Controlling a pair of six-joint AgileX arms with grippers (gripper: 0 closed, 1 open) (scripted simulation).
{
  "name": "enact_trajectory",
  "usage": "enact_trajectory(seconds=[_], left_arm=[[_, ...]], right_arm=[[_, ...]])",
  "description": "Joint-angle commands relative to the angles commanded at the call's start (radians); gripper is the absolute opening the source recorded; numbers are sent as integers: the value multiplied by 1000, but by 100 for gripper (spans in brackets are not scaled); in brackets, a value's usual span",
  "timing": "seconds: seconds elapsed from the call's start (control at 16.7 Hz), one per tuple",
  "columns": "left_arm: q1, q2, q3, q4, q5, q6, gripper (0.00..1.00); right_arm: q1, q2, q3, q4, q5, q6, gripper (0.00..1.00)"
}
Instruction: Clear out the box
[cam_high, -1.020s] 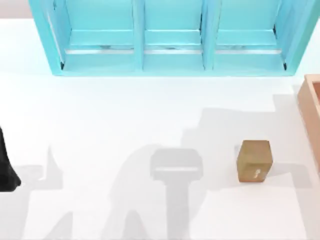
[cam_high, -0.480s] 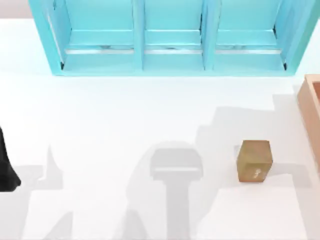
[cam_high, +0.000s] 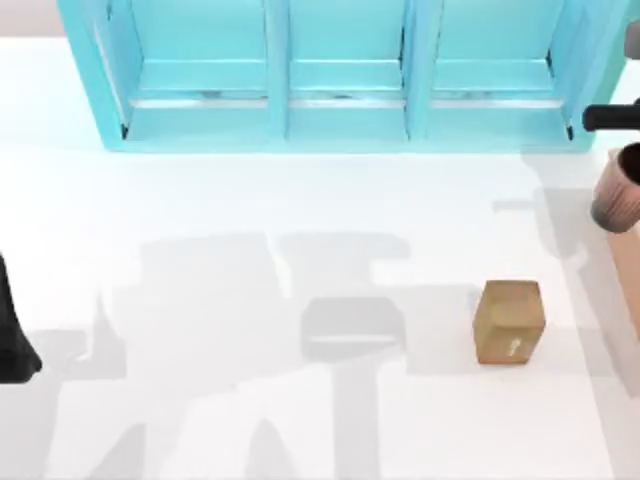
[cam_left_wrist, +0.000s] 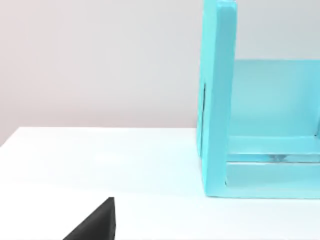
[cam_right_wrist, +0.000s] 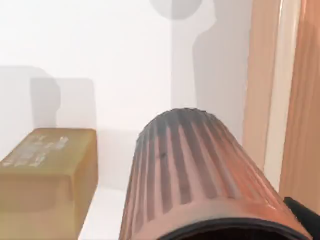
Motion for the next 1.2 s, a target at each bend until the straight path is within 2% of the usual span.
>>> enact_trajectory(seconds=[0.24, 0.48, 0.66, 0.96, 1.2], left_arm=[[0, 0, 0, 0, 0, 0, 100], [0, 0, 0, 0, 0, 0, 100], [0, 0, 0, 0, 0, 0, 100], [0, 0, 0, 0, 0, 0, 100], [0, 0, 0, 0, 0, 0, 100]], right_arm=[[352, -88, -224, 110, 7, 348, 0], [548, -137, -412, 170, 11, 566, 0], [591, -147, -476, 180, 15, 620, 0], [588, -139, -478, 182, 13, 621, 0], [595, -114, -532, 265, 14, 624, 0]])
